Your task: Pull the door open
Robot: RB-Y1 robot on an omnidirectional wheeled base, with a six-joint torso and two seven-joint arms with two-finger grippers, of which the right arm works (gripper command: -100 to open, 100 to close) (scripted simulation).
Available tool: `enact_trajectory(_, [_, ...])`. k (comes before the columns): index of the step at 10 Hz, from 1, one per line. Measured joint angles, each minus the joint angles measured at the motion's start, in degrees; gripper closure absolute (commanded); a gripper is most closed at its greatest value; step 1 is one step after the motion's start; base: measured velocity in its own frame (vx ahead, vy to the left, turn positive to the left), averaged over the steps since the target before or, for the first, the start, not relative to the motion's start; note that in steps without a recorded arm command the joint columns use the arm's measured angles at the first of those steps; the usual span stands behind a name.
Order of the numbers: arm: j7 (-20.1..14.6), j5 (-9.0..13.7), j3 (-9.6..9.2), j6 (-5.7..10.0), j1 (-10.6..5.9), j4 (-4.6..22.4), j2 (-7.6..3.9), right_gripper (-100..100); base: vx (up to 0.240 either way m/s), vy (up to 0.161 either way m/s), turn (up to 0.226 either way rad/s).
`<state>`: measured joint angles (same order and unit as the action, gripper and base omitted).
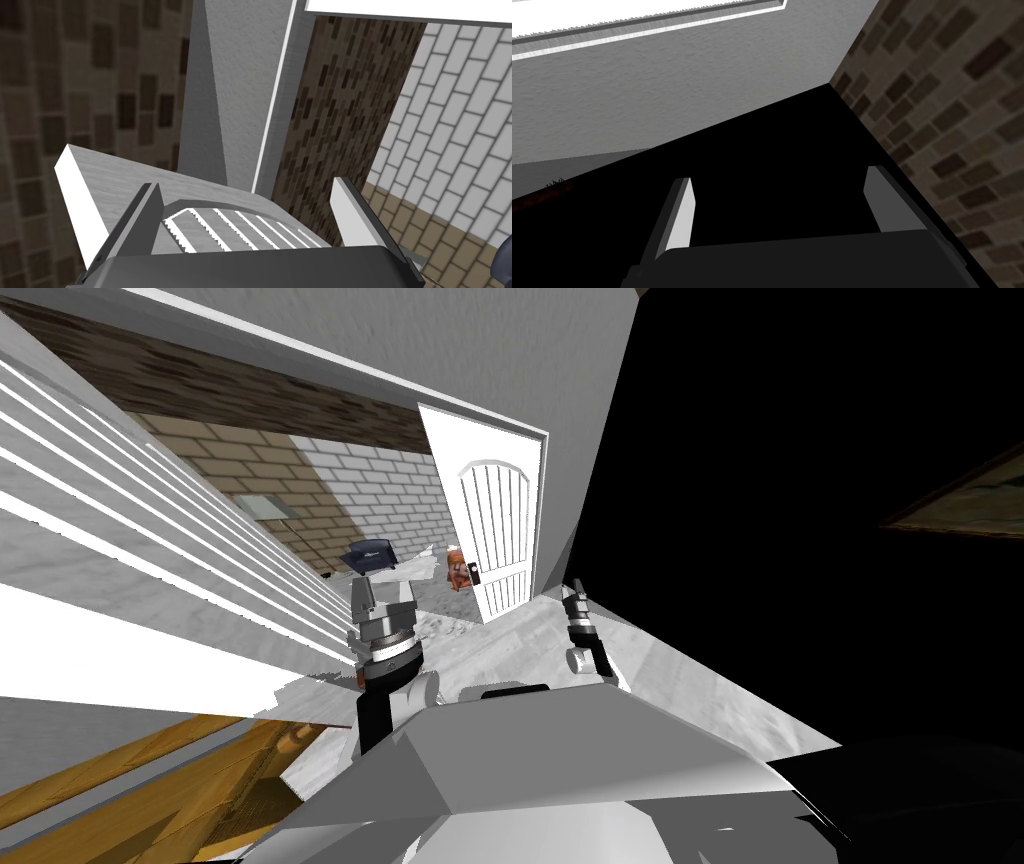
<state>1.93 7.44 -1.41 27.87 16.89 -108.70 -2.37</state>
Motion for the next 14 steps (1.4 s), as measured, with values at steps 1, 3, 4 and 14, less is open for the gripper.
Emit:
enact_trajectory(1, [0.1,0.0,-0.22,-0.16,-0.92,1.3,-0.05,-100,0.056,-0.044,-0.007])
enact_trajectory(3, [0.1,0.1,-0.46,-0.04,-2.30,3.7,-0.33,-100,0.060,-0.034,-0.008])
enact_trajectory(4, [0.2,0.2,-0.59,-0.01,-3.43,5.4,-0.42,-100,0.067,-0.032,-0.011])
enact_trajectory(14, [0.8,0.7,-2.45,-0.33,-11.84,19.0,-1.07,-100,0.064,-0.028,-0.003])
